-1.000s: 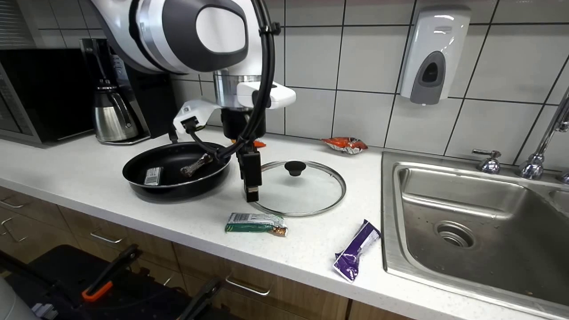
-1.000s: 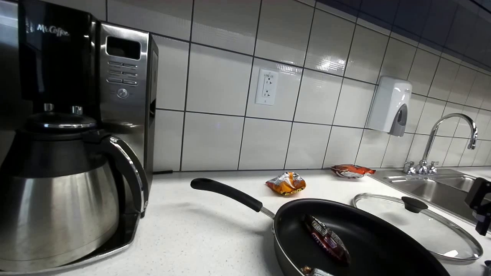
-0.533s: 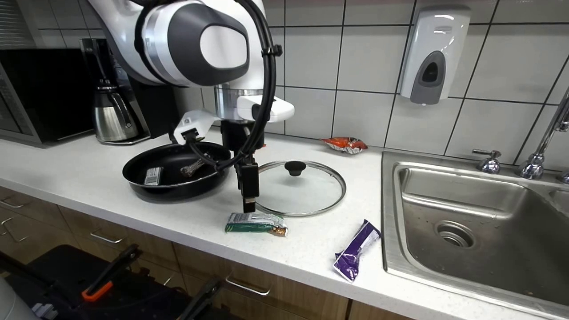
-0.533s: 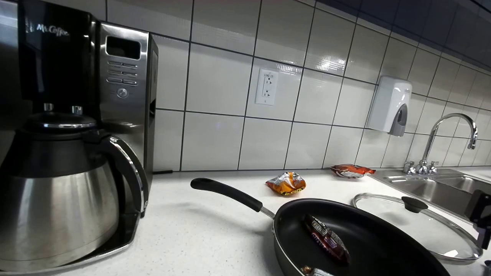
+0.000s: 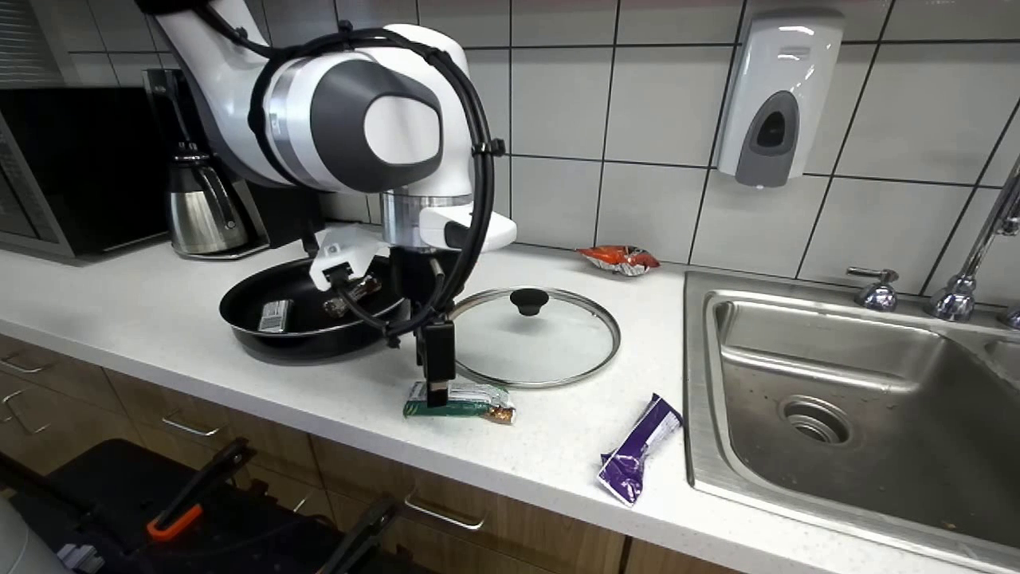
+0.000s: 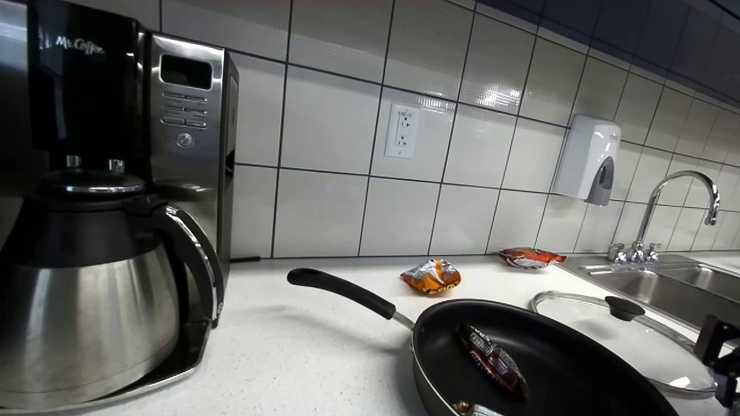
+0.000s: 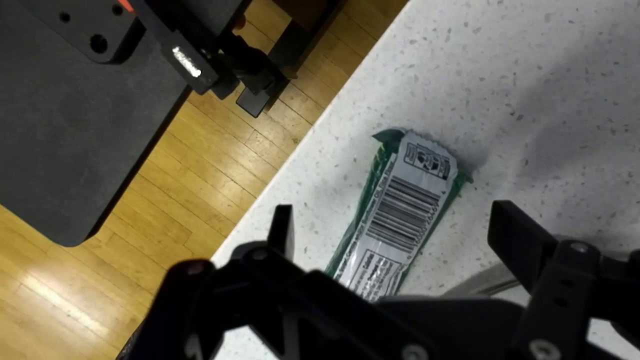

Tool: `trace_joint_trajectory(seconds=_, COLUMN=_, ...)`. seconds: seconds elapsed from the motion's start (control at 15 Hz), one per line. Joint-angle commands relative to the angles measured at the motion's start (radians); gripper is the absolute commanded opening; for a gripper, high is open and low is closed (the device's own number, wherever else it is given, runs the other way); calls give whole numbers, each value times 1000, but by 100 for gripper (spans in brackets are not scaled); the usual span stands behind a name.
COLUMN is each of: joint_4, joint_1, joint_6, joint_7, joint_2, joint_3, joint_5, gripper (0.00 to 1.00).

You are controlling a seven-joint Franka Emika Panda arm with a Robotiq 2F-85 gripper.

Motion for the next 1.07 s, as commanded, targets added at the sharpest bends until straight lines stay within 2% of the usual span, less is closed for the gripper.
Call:
trace_joint_trajectory(seconds=0.0, joint_4=1, joint_1=14, joint_6=51, joint_7=122, joint_2=48, joint_3=-14, joint_5=-112, gripper=100)
trace_joint_trajectory(seconds=0.27, joint_4=1, joint_1=35, joint_6=71, joint_7=218, joint_2=89, joint_3=-41, joint_5=-201, gripper=100)
trace_joint_trajectory(seconds=0.8, joint_4=4, joint_1=77, joint_6=76, joint_7=229, joint_2=82, joint_3=-73, joint_5=-195, gripper=100)
trace_joint_trajectory(seconds=0.87, joint_4=5, joint_1=78, joint_6=81, joint_7=231, joint_2=79, joint_3=-76, joint_5=-197, gripper=75)
trace_joint_trajectory(seconds=0.93, joint_4=6, joint_1=81, joint_6=84, joint_7=233, joint_2=78, joint_3=-79, joint_5=-200, gripper=74)
trace_joint_trajectory(seconds=1.0, joint_4=7, joint_1=82, joint_6=91, joint_7=233, joint_2=80, joint_3=-81, joint_5=-204, gripper=65)
